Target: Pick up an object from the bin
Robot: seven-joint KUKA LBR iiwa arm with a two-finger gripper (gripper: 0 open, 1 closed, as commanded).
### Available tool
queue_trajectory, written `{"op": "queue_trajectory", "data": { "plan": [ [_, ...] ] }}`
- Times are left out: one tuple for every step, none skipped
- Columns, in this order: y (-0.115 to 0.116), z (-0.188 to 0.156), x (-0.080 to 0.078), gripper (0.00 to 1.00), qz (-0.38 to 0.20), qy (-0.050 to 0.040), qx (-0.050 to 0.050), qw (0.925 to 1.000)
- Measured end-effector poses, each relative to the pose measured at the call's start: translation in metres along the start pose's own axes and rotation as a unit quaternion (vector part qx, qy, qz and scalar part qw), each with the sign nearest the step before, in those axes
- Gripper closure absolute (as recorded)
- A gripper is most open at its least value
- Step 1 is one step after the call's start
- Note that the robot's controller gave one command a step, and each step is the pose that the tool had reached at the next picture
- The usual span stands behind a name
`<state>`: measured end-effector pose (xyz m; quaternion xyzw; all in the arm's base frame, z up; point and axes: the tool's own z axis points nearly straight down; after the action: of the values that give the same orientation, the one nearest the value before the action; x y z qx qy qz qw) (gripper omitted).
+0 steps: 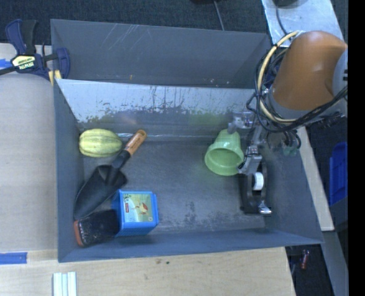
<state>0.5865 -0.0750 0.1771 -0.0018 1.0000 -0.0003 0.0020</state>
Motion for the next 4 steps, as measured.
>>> {"op": "queue_trajectory", "data": {
  "plan": [
    [-0.004,0.055,-0.015,0.00,-0.104,-0.0005,0.000,0.9946],
    [-0.008,0.101,-0.008,1.00,-0.117,-0.0109,-0.005,0.9930],
    [-0.008,0.101,-0.008,1.00,-0.117,-0.0110,-0.005,0.9930],
    [-0.007,0.010,-0.014,1.00,-0.109,-0.0099,-0.005,0.9940]
  ]
}}
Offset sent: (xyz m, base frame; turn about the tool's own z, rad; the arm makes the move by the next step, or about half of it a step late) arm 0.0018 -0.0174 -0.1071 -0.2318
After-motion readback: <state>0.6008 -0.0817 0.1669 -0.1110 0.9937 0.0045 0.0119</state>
